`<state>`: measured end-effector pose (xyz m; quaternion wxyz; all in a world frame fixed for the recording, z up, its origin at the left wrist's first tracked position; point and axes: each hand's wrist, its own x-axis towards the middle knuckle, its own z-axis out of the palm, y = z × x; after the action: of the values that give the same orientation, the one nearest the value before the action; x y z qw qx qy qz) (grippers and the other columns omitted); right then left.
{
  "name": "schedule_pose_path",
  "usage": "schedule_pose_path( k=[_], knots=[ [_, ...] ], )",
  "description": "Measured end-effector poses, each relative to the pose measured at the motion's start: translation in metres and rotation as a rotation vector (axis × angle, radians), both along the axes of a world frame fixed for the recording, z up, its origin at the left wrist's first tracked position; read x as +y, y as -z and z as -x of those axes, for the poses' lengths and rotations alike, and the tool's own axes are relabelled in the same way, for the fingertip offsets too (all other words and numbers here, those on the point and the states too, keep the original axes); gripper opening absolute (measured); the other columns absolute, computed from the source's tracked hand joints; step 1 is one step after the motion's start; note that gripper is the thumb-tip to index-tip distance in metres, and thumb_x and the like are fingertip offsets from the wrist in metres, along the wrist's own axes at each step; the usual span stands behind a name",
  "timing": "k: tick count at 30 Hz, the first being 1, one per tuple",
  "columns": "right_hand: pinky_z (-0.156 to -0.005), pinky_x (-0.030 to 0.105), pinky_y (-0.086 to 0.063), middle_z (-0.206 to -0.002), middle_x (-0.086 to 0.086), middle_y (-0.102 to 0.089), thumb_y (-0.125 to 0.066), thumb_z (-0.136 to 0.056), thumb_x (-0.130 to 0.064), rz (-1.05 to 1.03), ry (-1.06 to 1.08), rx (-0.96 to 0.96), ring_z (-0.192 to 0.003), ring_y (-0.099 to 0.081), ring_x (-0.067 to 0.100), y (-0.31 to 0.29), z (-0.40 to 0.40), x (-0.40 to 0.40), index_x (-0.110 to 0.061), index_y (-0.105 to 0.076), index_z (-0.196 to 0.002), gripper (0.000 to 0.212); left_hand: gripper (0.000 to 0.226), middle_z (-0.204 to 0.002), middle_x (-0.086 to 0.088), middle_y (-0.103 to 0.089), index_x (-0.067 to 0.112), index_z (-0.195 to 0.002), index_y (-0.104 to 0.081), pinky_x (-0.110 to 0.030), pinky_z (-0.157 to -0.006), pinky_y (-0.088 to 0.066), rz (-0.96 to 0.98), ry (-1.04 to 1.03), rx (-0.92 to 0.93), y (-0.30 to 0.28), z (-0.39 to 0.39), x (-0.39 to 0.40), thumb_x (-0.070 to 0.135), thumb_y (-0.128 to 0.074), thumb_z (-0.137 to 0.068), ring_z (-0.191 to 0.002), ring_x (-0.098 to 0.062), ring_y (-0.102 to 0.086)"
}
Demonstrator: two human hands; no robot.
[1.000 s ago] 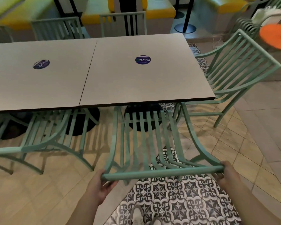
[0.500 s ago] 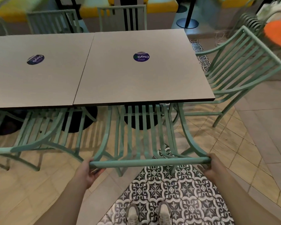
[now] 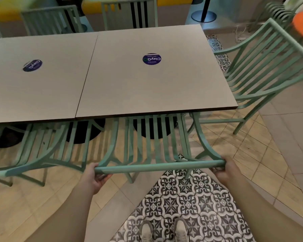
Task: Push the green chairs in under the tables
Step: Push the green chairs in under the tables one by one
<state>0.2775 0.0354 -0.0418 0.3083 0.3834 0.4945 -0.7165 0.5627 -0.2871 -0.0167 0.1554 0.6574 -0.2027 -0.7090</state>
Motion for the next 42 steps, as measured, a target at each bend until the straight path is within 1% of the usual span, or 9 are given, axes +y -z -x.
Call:
schedule_pose_path(
  k=[4,7,12,16,23,29,35,38,42],
  knots=[
    [-0.068,0.051,-0.05,-0.122,0.023,-0.05,-0.048,-0.094,-0.018,-0.012,-0.02,-0.014,-0.101,-0.055,0.034,-0.001,0.005,-0.009,-0.003,-0.048,-0.101,0.016,0.025,-0.114,-0.023,-0.055,-0.002,-0.101,-0.053,-0.043,-0.076,-0.058,-0.009,0.022,-0.017,0.0,0.006,-0.01,0.022,-0.047,-0.098,-0.082,-0.032,-0.06],
    [-0.07,0.053,-0.05,-0.126,0.022,-0.049,-0.049,-0.093,-0.016,-0.031,0.007,-0.011,-0.103,-0.055,0.035,-0.001,0.01,-0.01,-0.002,-0.047,-0.112,0.023,0.024,-0.109,-0.023,-0.056,-0.002,-0.097,-0.052,-0.04,-0.064,-0.059,-0.02,0.021,-0.017,-0.002,0.011,-0.011,0.021,-0.048,-0.097,-0.085,-0.033,-0.06],
    [-0.088,0.058,-0.049,-0.129,0.021,-0.05,-0.051,-0.091,-0.015,-0.078,0.034,-0.016,-0.112,-0.054,0.035,0.0,0.015,-0.013,-0.003,-0.044,-0.124,0.036,0.031,-0.118,-0.026,-0.053,-0.002,-0.119,-0.047,-0.044,-0.09,-0.049,-0.027,-0.004,0.005,-0.002,0.013,-0.009,0.021,-0.049,-0.098,-0.103,-0.037,-0.056],
    [-0.092,0.058,-0.048,-0.128,0.02,-0.051,-0.051,-0.091,-0.016,-0.072,0.042,-0.013,-0.104,-0.056,0.033,-0.004,0.013,-0.014,-0.003,-0.044,-0.126,0.038,0.031,-0.119,-0.026,-0.054,-0.002,-0.12,-0.047,-0.043,-0.086,-0.05,-0.012,-0.011,0.0,-0.002,0.013,-0.008,0.019,-0.05,-0.097,-0.103,-0.037,-0.058],
    [-0.073,0.053,-0.05,-0.127,0.02,-0.051,-0.05,-0.091,-0.014,-0.095,0.052,-0.005,-0.088,-0.057,0.027,-0.01,0.014,-0.016,-0.003,-0.045,-0.126,0.038,0.031,-0.122,-0.026,-0.054,-0.001,-0.122,-0.047,-0.044,-0.088,-0.05,-0.008,-0.018,0.001,-0.002,0.013,-0.005,0.018,-0.05,-0.098,-0.11,-0.037,-0.057],
    [-0.058,0.049,-0.049,-0.127,0.019,-0.051,-0.05,-0.093,-0.016,-0.115,0.059,-0.02,-0.086,-0.058,0.027,-0.013,0.018,-0.014,-0.005,-0.043,-0.129,0.039,0.04,-0.121,-0.027,-0.055,-0.003,-0.131,-0.044,-0.044,-0.08,-0.051,0.002,-0.017,0.003,-0.004,0.015,0.002,0.018,-0.05,-0.098,-0.088,-0.034,-0.061],
    [-0.06,0.048,-0.049,-0.126,0.019,-0.052,-0.049,-0.094,-0.016,-0.109,0.053,-0.025,-0.087,-0.059,0.026,-0.016,0.019,-0.014,-0.006,-0.044,-0.122,0.031,0.04,-0.124,-0.027,-0.055,-0.001,-0.132,-0.043,-0.045,-0.079,-0.05,0.009,-0.013,-0.001,-0.006,0.015,0.003,0.017,-0.05,-0.098,-0.086,-0.034,-0.062],
    [-0.06,0.047,-0.049,-0.124,0.019,-0.052,-0.049,-0.094,-0.016,-0.113,0.046,-0.022,-0.088,-0.059,0.026,-0.017,0.017,-0.014,-0.006,-0.047,-0.103,0.014,0.04,-0.123,-0.027,-0.056,-0.001,-0.132,-0.044,-0.045,-0.079,-0.051,0.01,-0.014,-0.006,-0.006,0.015,0.004,0.018,-0.051,-0.097,-0.087,-0.035,-0.062],
    [-0.073,0.048,-0.05,-0.127,0.019,-0.051,-0.049,-0.094,-0.016,-0.119,0.049,-0.007,-0.09,-0.059,0.026,-0.015,0.016,-0.014,-0.008,-0.044,-0.094,0.01,0.041,-0.123,-0.028,-0.056,-0.001,-0.131,-0.044,-0.044,-0.078,-0.051,0.016,-0.024,-0.006,-0.005,0.014,0.003,0.017,-0.053,-0.096,-0.089,-0.036,-0.062]
  ],
)
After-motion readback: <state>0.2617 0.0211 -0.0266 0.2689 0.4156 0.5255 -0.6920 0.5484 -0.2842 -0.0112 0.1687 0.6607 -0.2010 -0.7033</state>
